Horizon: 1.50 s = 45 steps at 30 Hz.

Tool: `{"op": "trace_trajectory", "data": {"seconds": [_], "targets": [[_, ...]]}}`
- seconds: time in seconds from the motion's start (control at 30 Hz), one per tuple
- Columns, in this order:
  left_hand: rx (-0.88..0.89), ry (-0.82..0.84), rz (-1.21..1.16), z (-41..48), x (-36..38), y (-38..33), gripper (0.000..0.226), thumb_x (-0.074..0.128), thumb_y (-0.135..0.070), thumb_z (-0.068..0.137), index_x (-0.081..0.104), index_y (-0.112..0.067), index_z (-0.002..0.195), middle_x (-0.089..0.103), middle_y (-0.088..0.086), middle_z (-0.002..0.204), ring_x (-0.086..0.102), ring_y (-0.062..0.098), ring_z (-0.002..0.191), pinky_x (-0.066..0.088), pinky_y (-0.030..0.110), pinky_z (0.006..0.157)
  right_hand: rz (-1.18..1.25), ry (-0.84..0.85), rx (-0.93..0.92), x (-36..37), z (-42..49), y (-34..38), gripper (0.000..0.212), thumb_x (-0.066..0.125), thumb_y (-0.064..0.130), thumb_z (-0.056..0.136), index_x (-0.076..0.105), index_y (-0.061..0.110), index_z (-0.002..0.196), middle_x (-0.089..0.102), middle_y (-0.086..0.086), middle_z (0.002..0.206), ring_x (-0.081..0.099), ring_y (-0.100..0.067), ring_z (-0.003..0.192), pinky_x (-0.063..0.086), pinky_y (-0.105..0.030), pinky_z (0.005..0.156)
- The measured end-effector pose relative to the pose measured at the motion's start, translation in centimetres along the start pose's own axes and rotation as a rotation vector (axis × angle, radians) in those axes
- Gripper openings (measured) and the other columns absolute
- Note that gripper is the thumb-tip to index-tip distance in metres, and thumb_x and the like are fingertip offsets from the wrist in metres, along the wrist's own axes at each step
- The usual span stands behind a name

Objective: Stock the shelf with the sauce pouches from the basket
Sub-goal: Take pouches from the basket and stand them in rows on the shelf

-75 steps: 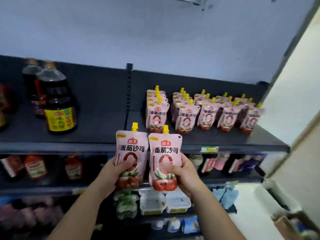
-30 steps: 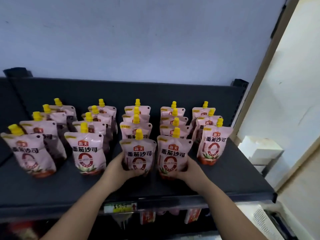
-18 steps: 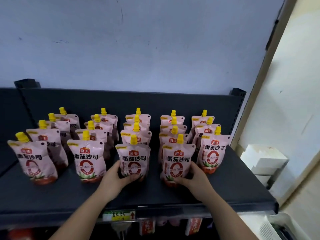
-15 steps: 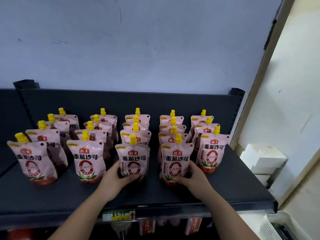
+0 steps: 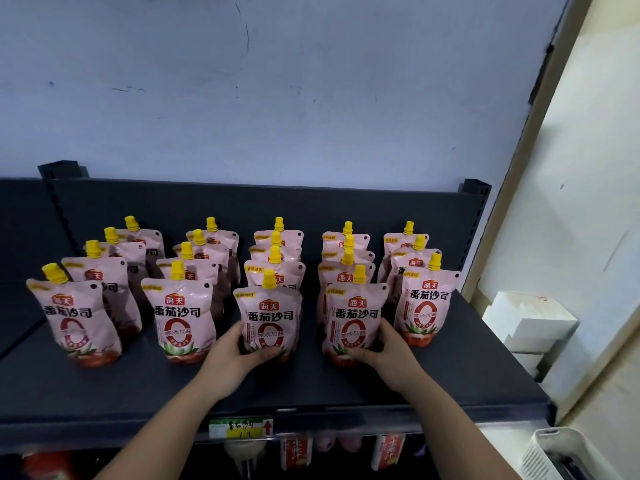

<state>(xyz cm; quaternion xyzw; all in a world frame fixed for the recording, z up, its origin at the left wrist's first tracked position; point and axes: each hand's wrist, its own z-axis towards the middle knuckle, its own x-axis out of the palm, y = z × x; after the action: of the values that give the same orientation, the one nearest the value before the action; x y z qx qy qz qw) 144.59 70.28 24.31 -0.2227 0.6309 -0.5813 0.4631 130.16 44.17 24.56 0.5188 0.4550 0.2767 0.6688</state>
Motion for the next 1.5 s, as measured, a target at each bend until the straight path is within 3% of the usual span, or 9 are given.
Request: {"op": "trace_trajectory", "data": {"seconds": [0.1, 0.23, 0.5, 0.87, 1.0, 1.23, 1.4, 1.5], "targets": [[-0.005, 0.008, 0.011, -0.1, -0.2, -0.1, 0.048, 0.084, -0.030, 0.070, 0.060, -0.038, 0.111, 0.071, -0.032, 0.102, 0.063, -0.014, 0.097, 0.044, 0.008, 0.077, 0.002, -0.007, -0.001, 0.1, -0.1, -0.2, 0.052, 0.083, 0.014, 0.077, 0.053, 0.036, 0.113, 0.066, 0.018, 0.116, 0.059, 0.007, 0.105, 0.048, -0.007, 0.078], [-0.004, -0.006, 0.010, -0.1, -0.1, 0.1, 0.048, 0.083, -0.027, 0.072, 0.059, -0.038, 0.112, 0.073, -0.024, 0.100, 0.062, -0.016, 0.095, 0.046, 0.004, 0.073, 0.000, -0.019, -0.004, 0.3, -0.3, -0.2, 0.053, 0.082, 0.013, 0.077, 0.053, 0.032, 0.116, 0.065, 0.017, 0.117, 0.058, 0.004, 0.108, 0.047, -0.010, 0.081], [0.010, 0.005, 0.017, 0.1, -0.2, 0.2, 0.051, 0.083, -0.026, 0.073, 0.058, -0.032, 0.118, 0.072, -0.016, 0.106, 0.062, -0.016, 0.096, 0.045, 0.001, 0.073, -0.011, -0.005, 0.004, 0.1, -0.7, -0.1, 0.052, 0.082, 0.012, 0.078, 0.054, 0.030, 0.118, 0.066, 0.019, 0.113, 0.059, 0.012, 0.099, 0.048, -0.003, 0.073], [0.019, -0.046, 0.058, 0.0, 0.2, 0.1, 0.051, 0.083, -0.023, 0.075, 0.059, -0.026, 0.120, 0.071, -0.013, 0.108, 0.062, -0.005, 0.098, 0.045, 0.009, 0.079, -0.022, 0.003, -0.004, 0.4, -0.9, 0.0, 0.050, 0.082, 0.014, 0.078, 0.055, 0.030, 0.117, 0.067, 0.018, 0.114, 0.059, 0.009, 0.103, 0.048, -0.005, 0.073], [0.017, -0.066, 0.077, -0.1, 0.4, 0.0, 0.053, 0.082, -0.020, 0.076, 0.058, -0.019, 0.123, 0.069, -0.010, 0.111, 0.059, -0.004, 0.100, 0.044, 0.011, 0.080, -0.012, 0.022, 0.005, 0.4, -0.8, 0.2, 0.052, 0.081, 0.015, 0.079, 0.054, 0.026, 0.122, 0.065, 0.015, 0.118, 0.057, 0.005, 0.106, 0.045, -0.010, 0.081], [-0.014, -0.080, 0.069, -0.4, 0.4, -0.3, 0.060, 0.084, -0.023, 0.074, 0.054, -0.017, 0.126, 0.067, -0.004, 0.118, 0.061, 0.013, 0.110, 0.046, 0.028, 0.092, -0.044, 0.011, 0.028, 0.7, -0.6, 0.4, 0.049, 0.080, 0.017, 0.080, 0.053, 0.028, 0.118, 0.065, 0.013, 0.117, 0.058, -0.008, 0.111, 0.045, -0.018, 0.090], [-0.038, -0.111, 0.055, -1.4, 0.0, -0.5, 0.069, 0.087, -0.023, 0.070, 0.047, -0.019, 0.126, 0.062, -0.008, 0.118, 0.057, 0.010, 0.112, 0.042, 0.023, 0.091, -0.073, -0.026, 0.065, 0.5, -1.1, 0.7, 0.050, 0.084, 0.025, 0.076, 0.052, 0.029, 0.114, 0.060, 0.019, 0.107, 0.057, -0.001, 0.100, 0.041, -0.009, 0.073], [-0.042, -0.110, 0.056, -2.5, -0.4, -0.6, 0.067, 0.087, -0.019, 0.069, 0.047, -0.021, 0.123, 0.059, -0.015, 0.117, 0.056, 0.009, 0.115, 0.043, 0.020, 0.091, -0.129, -0.039, 0.084, 0.2, -1.5, 0.9, 0.061, 0.086, 0.031, 0.072, 0.051, 0.026, 0.121, 0.058, 0.015, 0.112, 0.054, -0.002, 0.099, 0.041, -0.015, 0.080]]}}
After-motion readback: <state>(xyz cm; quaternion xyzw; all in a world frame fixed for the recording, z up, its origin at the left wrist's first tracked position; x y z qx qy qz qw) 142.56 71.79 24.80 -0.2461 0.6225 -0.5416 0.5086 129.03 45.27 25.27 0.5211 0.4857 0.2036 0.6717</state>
